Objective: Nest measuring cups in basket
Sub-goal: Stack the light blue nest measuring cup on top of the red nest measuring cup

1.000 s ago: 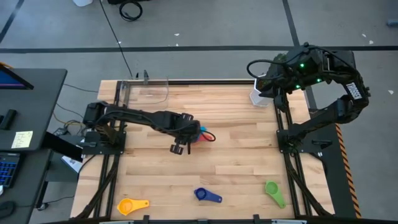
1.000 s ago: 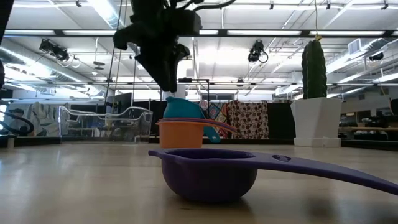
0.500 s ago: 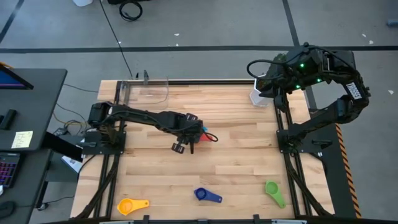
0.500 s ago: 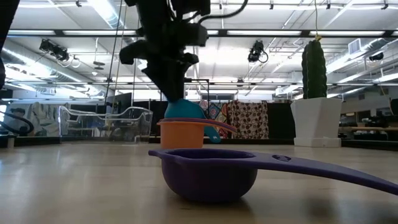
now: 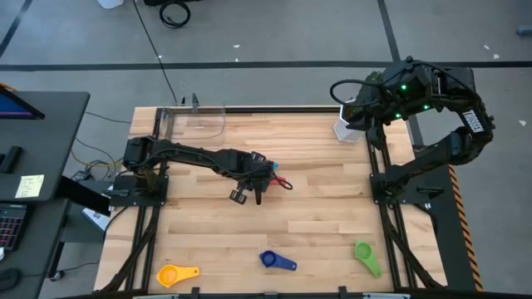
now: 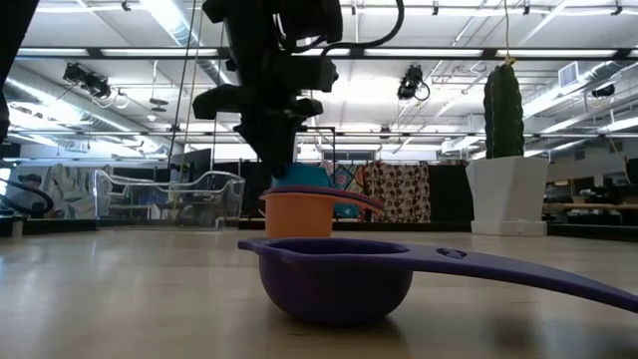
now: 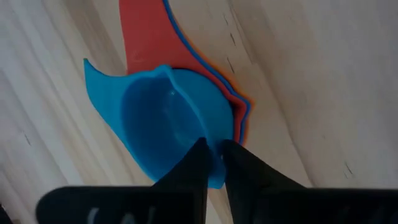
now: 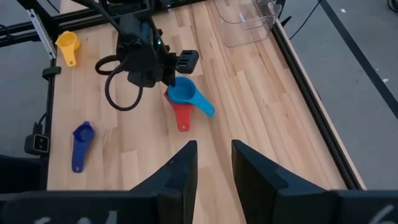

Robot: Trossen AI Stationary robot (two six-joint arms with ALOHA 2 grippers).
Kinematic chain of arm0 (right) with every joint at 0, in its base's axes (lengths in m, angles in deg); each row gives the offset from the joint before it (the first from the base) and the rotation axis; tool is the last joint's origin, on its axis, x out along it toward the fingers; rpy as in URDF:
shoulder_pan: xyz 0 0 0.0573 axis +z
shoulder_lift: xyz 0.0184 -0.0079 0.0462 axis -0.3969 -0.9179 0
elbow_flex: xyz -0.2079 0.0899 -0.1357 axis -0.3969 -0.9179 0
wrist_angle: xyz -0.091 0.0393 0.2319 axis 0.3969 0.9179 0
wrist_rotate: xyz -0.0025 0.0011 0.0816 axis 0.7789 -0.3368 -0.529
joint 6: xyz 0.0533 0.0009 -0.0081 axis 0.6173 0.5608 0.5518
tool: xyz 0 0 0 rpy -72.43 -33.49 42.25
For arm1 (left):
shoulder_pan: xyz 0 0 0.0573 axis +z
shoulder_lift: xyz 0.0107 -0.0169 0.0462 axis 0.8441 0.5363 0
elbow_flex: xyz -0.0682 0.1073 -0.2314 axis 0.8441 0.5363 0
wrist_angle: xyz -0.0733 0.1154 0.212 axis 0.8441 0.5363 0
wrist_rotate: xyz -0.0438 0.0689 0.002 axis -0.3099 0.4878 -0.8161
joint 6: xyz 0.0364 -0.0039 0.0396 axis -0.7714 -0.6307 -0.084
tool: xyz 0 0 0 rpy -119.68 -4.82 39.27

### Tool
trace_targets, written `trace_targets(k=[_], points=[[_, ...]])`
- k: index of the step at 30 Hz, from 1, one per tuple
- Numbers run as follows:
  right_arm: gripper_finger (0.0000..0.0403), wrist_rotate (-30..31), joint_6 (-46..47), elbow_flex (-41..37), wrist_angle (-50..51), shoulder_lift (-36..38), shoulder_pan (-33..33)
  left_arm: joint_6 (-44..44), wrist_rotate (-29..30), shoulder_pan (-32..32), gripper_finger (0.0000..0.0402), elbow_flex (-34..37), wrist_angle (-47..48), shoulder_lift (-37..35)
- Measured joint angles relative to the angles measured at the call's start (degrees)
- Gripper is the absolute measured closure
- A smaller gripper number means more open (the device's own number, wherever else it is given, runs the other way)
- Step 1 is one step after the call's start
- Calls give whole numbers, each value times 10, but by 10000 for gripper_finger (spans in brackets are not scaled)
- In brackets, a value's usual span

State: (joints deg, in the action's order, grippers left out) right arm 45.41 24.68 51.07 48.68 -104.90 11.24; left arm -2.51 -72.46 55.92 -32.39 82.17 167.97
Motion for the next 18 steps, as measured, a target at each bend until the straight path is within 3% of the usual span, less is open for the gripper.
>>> trace_targets(k=[18], points=[[299,1,0,0,0,0,0,-29,43,-10,365,1,-2,1]])
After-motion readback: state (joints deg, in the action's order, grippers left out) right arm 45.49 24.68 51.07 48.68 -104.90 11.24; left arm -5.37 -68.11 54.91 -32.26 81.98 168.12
